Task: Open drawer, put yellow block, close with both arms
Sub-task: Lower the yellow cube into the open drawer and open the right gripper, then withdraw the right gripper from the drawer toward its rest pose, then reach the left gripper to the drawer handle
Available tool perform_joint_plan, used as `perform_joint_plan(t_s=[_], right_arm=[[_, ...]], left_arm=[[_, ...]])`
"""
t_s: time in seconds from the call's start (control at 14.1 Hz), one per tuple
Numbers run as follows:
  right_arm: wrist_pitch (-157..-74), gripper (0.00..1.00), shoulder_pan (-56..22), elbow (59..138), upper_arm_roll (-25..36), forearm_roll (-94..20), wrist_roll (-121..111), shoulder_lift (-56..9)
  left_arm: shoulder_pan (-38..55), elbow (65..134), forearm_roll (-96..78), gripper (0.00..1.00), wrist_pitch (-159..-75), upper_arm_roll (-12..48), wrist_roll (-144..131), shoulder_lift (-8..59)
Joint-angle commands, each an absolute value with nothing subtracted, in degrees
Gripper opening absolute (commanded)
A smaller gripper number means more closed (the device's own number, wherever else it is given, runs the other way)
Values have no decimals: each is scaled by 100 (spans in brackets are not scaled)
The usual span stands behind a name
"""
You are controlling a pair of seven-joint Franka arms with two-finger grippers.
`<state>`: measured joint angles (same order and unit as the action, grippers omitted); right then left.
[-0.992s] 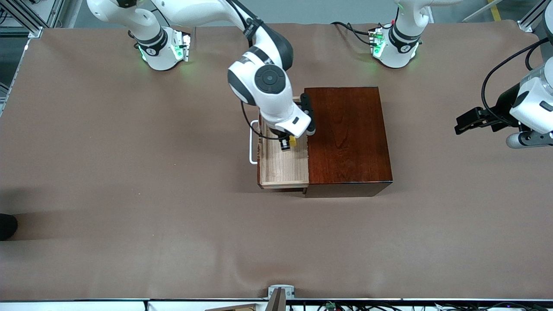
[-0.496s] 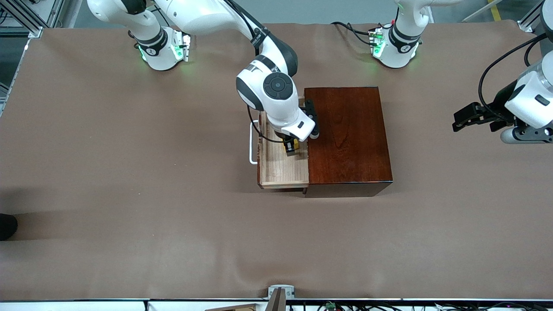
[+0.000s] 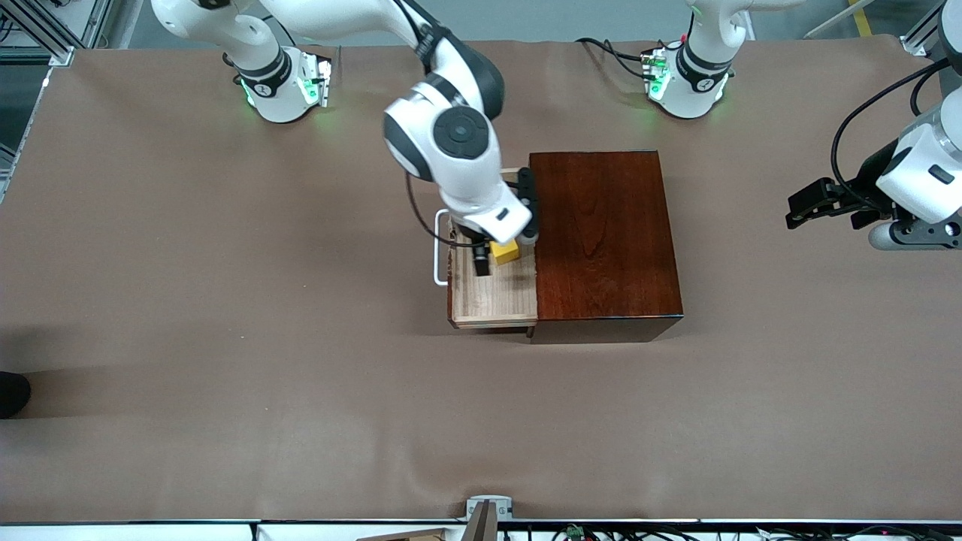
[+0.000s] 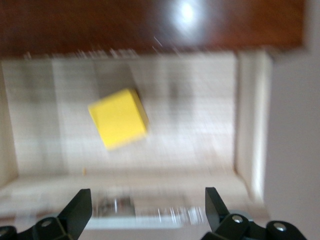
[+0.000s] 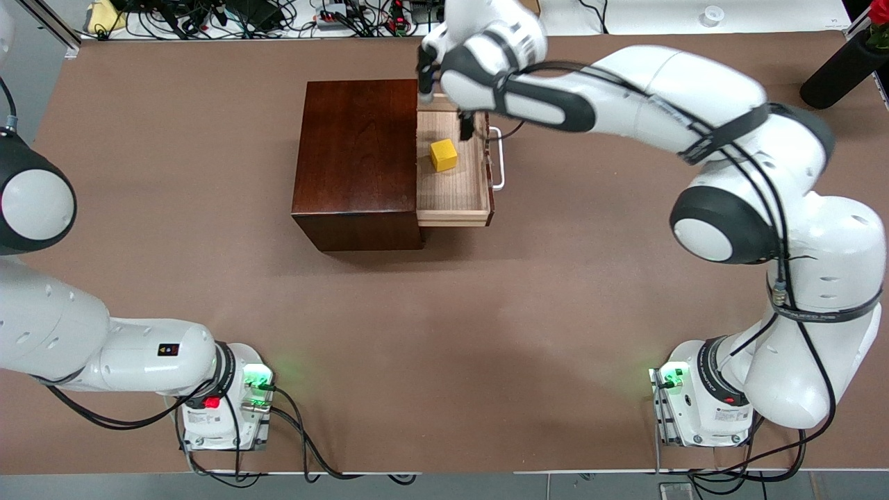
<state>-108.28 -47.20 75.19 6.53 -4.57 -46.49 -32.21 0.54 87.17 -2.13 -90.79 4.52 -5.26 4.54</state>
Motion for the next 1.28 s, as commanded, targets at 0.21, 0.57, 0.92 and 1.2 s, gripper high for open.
perform_joint_plan(t_s=[0.21,0.57,0.92,1.2], right_arm=[[-9529,100,-4684,7646,2132,-404,-3911,-2453],[-9053,100,-4606,7647,3908,-500,-3894,-2074],[-8623,100,-2237,7655,1975,-458,-2527,-1469],[-8516,100,-1295,8295,838,-282,-1153,-776]], left_arm=[[18,8771,-167,100,-9114,448,-510,360],[131,8728,-149,100,-9132,474,24,387],[684,8385,-228,100,-9141,720,974,860],[1124,7937,-246,100,-9184,1536,2432,1177]])
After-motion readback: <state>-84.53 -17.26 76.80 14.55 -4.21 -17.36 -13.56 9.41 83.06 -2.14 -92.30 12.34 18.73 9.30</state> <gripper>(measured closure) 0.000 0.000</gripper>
